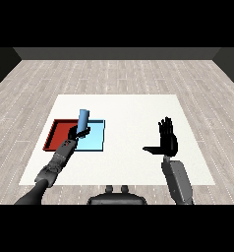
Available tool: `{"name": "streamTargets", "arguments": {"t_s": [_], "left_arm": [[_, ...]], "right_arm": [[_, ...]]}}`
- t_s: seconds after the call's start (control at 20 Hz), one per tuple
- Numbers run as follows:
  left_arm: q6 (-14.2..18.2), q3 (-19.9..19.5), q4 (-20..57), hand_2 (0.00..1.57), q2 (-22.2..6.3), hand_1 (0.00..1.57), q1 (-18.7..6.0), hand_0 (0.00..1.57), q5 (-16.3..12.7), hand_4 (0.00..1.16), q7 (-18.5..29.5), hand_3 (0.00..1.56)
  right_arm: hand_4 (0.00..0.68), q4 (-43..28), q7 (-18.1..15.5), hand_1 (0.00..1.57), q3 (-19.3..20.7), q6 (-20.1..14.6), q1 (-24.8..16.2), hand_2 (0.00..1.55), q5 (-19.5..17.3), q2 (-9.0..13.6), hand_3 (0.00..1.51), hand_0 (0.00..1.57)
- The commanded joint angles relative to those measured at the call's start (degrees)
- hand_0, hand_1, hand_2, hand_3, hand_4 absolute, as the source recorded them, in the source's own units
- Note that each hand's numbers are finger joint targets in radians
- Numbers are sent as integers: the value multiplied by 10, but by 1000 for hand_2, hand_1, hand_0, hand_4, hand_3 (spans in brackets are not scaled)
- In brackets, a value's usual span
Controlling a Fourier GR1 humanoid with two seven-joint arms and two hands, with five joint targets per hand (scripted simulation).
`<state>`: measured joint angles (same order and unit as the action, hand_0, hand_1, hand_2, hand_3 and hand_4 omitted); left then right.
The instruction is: Pick the blue can and put it in the blue box
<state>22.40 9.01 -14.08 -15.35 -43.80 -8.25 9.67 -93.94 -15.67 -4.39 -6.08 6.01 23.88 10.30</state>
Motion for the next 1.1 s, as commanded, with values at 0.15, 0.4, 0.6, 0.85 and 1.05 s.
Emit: {"name": "streamTargets", "arguments": {"t_s": [0.15, 0.4, 0.6, 0.85, 1.05], "left_arm": [[22, 28, 110, 1298, 37, 1384, -44, 1384, 51, 875, -59, 1003], [-20, 16, 129, 1418, 47, 1537, -27, 1537, 45, 835, -65, 337], [-24, 18, 138, 1387, 51, 1447, -9, 1447, 52, 515, -60, 0], [9, 22, 139, 0, 55, 0, -13, 0, 65, 0, -70, 0], [88, -6, 107, 0, 46, 0, 18, 0, 45, 0, -6, 0]], "right_arm": [[0, 50, 0, 0, 23, 13, 31, 0, 6, 4, 0, 0], [0, 64, -18, 0, 28, 32, 14, 0, 14, -3, 0, 0], [0, 52, -32, 0, 29, 32, 10, 0, 10, -7, 0, 0], [0, 57, -34, 0, 25, 36, 16, 0, 6, -15, 0, 0], [0, 47, -7, 0, 26, 33, 29, 0, 17, -19, 0, 0]]}}
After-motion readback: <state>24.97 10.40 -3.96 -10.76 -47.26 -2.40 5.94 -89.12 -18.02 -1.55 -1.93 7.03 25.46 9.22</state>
